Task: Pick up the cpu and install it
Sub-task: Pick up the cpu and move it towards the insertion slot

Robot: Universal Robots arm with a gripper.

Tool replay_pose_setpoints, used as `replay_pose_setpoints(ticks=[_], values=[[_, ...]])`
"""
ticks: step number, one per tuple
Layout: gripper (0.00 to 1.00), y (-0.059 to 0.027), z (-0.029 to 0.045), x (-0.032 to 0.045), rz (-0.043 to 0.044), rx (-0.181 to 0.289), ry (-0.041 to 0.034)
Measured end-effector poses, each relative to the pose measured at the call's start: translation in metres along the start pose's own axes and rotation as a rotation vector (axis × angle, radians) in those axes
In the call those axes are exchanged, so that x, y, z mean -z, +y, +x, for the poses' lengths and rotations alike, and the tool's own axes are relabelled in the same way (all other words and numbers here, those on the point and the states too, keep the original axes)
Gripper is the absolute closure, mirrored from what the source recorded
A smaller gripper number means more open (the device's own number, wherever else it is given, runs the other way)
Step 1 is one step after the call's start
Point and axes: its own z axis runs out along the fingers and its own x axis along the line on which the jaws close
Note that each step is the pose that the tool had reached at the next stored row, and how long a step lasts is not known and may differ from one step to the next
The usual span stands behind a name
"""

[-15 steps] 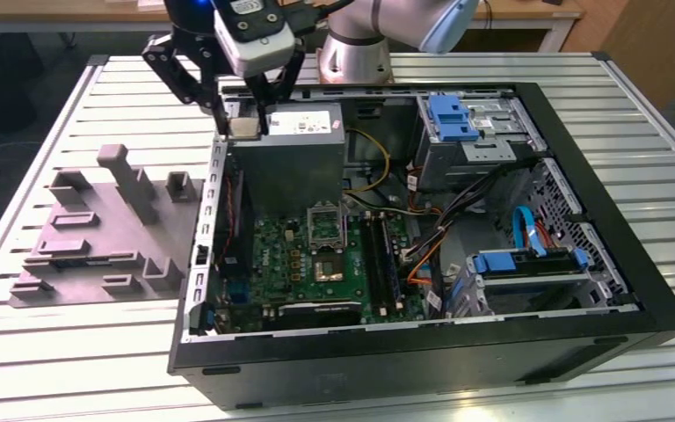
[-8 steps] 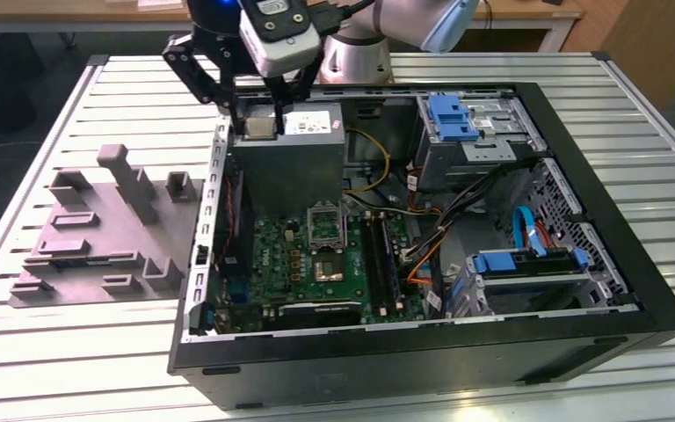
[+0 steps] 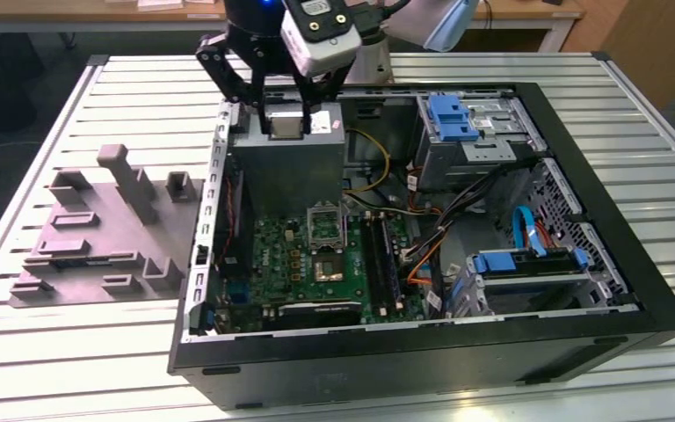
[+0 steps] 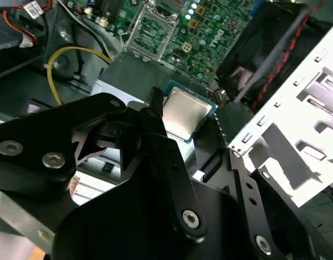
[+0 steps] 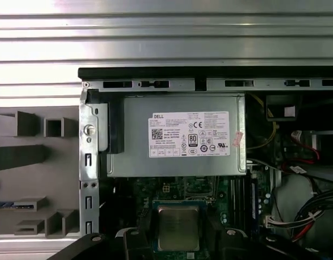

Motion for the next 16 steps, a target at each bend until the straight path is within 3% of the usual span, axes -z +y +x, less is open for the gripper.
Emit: replay_pose_setpoints(ticks=[2, 16], values=[[0.53, 0.0001, -0.0036, 0.0, -0.0001, 0.0, 0.0002], [0.53, -0.0039, -0.0044, -0.0006, -0.0001, 0.0, 0.0002]])
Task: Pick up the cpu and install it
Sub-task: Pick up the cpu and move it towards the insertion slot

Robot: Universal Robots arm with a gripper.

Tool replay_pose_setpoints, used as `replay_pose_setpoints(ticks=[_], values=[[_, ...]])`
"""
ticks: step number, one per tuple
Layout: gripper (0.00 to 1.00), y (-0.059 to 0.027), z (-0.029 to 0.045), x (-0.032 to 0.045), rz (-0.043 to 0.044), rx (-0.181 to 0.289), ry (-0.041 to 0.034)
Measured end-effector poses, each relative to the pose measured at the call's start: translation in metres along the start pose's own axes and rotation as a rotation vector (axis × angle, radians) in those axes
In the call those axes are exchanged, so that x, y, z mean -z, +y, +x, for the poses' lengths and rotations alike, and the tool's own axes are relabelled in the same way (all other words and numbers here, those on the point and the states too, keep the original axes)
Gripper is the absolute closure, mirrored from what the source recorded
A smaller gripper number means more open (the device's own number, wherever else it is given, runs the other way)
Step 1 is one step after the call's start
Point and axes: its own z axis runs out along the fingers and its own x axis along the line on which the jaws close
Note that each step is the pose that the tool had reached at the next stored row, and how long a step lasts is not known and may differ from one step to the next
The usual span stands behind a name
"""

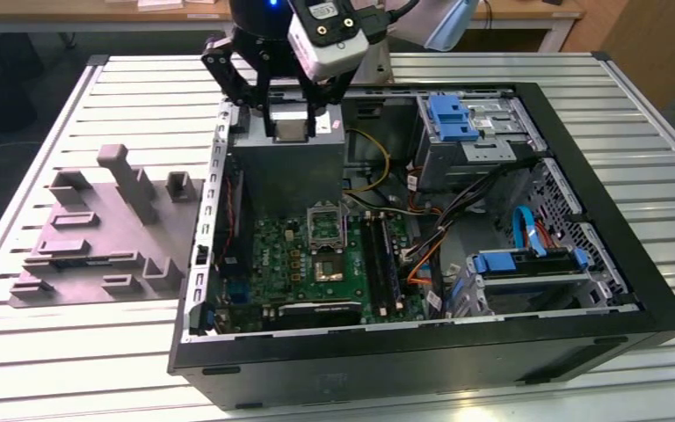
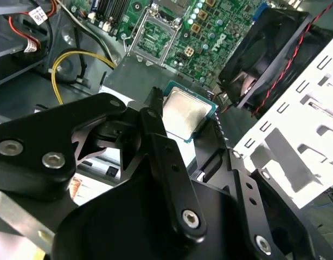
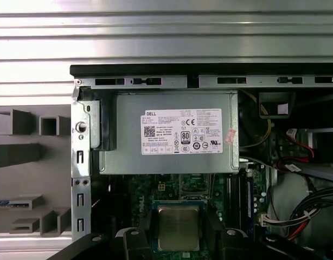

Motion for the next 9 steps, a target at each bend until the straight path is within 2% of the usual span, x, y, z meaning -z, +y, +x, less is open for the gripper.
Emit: replay_pose_setpoints(ticks=[5, 9], values=[[0.53, -0.0036, -0.0048, -0.0005, 0.0, 0.0, -0.0001], [0.53, -0.0034, -0.018, -0.0012, 0.0001, 0.0, -0.0001]])
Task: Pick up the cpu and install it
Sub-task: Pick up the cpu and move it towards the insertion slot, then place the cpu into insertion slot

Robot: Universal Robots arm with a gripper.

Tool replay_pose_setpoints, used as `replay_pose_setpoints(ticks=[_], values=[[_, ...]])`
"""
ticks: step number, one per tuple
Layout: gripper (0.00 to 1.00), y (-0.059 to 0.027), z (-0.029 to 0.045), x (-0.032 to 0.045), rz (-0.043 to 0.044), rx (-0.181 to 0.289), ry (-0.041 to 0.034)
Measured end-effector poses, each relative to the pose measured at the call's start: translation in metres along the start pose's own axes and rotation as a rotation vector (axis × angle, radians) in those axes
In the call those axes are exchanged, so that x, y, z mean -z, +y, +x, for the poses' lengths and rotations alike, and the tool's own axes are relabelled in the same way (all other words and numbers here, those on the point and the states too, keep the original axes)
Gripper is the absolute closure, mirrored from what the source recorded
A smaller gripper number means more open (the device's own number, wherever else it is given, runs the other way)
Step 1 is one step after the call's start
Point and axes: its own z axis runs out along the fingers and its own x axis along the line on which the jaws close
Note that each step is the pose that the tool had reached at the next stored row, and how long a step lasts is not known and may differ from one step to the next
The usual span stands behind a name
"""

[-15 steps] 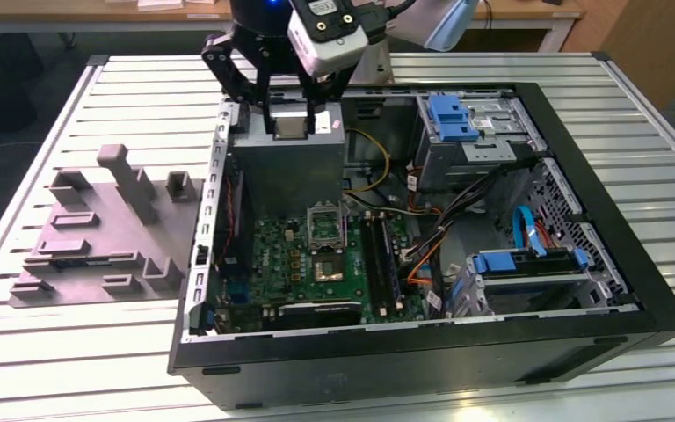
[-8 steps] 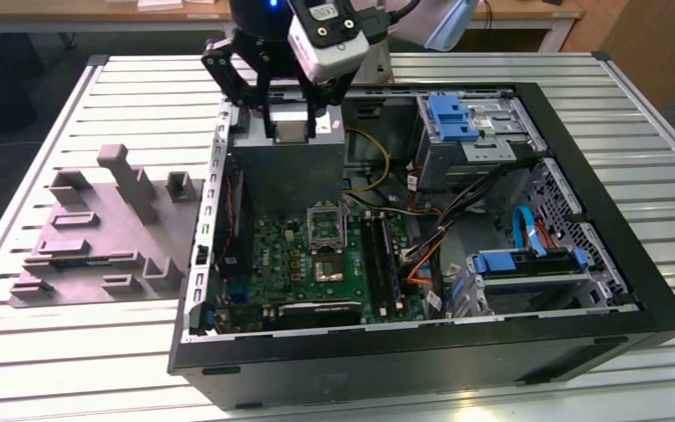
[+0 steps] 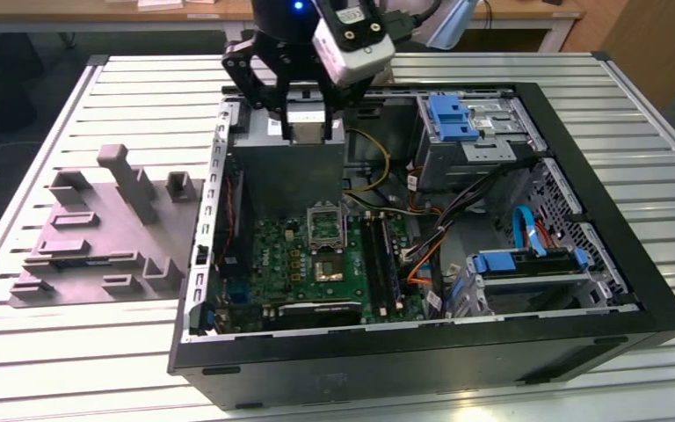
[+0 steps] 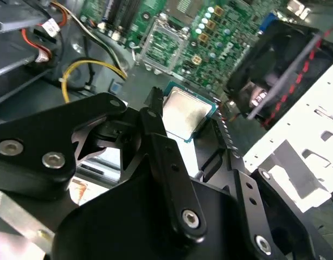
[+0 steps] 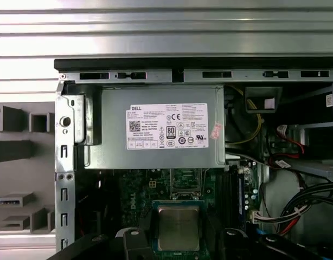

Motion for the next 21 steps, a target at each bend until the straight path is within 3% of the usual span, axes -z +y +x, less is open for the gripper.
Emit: replay_pose_setpoints(ticks=[4, 21], values=[[0.53, 0.0003, -0.0104, -0.0005, 0.0, 0.0, 0.0001], [0.53, -0.0012, -0.011, -0.0013, 0.0001, 0.0, 0.0]])
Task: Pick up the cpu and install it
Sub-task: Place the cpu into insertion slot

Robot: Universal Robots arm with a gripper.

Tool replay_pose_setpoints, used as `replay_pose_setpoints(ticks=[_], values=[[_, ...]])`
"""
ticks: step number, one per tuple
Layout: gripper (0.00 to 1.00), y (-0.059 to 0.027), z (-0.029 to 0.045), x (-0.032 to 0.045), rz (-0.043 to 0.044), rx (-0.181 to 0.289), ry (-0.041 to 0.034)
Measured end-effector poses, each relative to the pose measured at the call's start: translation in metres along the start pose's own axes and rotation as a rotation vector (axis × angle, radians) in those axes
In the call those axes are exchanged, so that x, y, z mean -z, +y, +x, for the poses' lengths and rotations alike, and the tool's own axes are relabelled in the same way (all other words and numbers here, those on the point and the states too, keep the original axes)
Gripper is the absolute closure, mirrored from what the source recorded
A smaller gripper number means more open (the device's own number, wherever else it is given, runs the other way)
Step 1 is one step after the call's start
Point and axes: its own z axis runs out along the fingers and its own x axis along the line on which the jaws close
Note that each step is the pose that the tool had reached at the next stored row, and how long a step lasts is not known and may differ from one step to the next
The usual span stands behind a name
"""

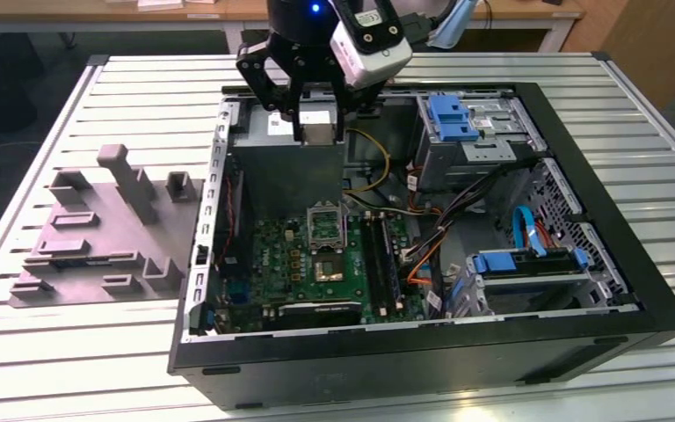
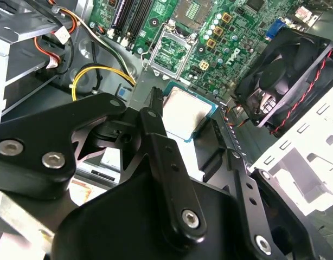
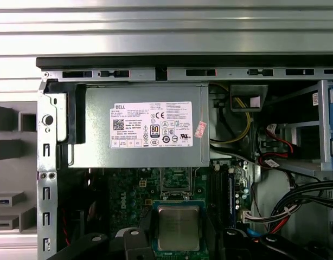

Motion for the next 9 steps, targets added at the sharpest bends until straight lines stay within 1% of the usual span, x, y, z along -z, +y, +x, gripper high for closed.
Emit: replay_pose_setpoints(ticks=[9], values=[[0.53, -0.0003, 0.0003, -0.0006, 0.0, 0.0, 0.0]])
